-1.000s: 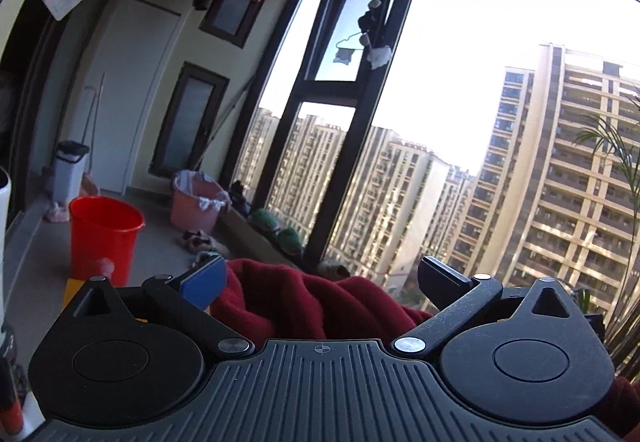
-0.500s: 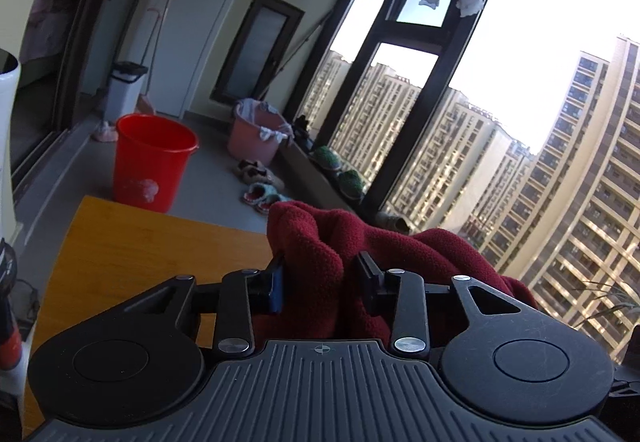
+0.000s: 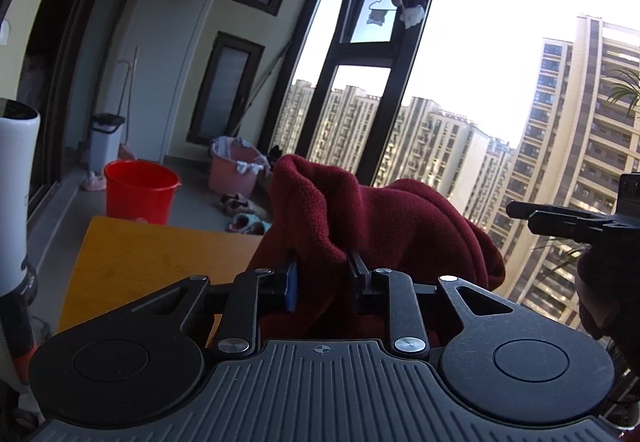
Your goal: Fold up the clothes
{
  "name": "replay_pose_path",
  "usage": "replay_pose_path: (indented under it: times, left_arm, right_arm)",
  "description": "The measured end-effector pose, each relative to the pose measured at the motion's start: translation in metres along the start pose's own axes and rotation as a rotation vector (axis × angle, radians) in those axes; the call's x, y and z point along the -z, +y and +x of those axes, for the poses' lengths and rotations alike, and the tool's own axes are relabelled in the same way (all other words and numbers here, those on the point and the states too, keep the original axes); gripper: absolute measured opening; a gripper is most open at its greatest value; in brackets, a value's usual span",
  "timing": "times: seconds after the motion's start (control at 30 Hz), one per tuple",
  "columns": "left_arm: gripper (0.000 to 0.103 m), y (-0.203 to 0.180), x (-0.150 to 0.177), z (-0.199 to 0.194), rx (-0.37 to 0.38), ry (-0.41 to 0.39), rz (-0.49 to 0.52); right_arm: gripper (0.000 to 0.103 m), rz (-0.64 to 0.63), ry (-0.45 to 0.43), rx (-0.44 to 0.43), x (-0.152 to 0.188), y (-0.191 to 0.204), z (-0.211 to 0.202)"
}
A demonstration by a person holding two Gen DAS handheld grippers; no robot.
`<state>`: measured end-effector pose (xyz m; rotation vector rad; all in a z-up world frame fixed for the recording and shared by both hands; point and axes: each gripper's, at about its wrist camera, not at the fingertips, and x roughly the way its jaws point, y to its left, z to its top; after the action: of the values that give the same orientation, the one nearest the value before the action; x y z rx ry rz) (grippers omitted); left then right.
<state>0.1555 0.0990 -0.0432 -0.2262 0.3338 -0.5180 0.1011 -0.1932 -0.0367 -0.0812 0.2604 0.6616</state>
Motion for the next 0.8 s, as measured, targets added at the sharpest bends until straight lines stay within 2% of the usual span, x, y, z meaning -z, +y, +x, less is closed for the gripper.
replay_pose_path:
  times: [0.07,0.17,0.2,0.27,0.37,0.47,0.53,0.6,0.63,0.7,0.8]
  left_arm:
    - [0.027,0.003,0.002,0.001,-0.003,0.006,-0.015]
    - [0.024,0.008,0.006,0.004,-0.004,0.012,-0.03]
    - [0.018,0.01,0.009,0.006,0.003,0.017,-0.037]
    - [0.016,0.014,0.014,0.012,0.014,0.031,-0.051]
    - [0.016,0.021,0.022,0.02,0.004,0.055,-0.053]
    - [0.019,0.036,0.02,0.023,-0.02,0.064,-0.08]
    - [0.035,0.048,0.014,0.027,-0.039,0.07,-0.11]
    - [0.069,0.061,0.003,0.039,-0.054,0.089,-0.162]
    - [0.082,0.07,-0.004,0.049,-0.054,0.105,-0.203]
    - [0.094,0.086,-0.017,0.071,-0.039,0.141,-0.281]
    - [0.096,0.105,-0.027,0.106,-0.058,0.205,-0.357]
  right_arm:
    - [0.085,-0.071,0.042,-0.02,-0.016,0.006,0.032]
    - [0.087,-0.075,0.161,-0.016,-0.019,-0.001,0.098]
    - [0.087,-0.076,0.201,-0.015,-0.019,-0.003,0.12]
    - [0.087,-0.079,0.28,-0.013,-0.021,-0.008,0.163]
    - [0.087,0.018,0.402,0.025,0.014,-0.026,0.212]
    - [0.087,0.088,0.364,0.07,0.032,-0.042,0.21]
    - [0.087,0.173,0.306,0.08,0.031,-0.057,0.192]
    - [0.087,0.253,0.264,0.133,0.032,-0.078,0.173]
    - [0.088,0.292,0.244,0.162,0.032,-0.09,0.164]
    - [0.089,0.426,0.233,0.195,0.039,-0.117,0.15]
    - [0.089,0.649,0.243,0.191,0.058,-0.15,0.138]
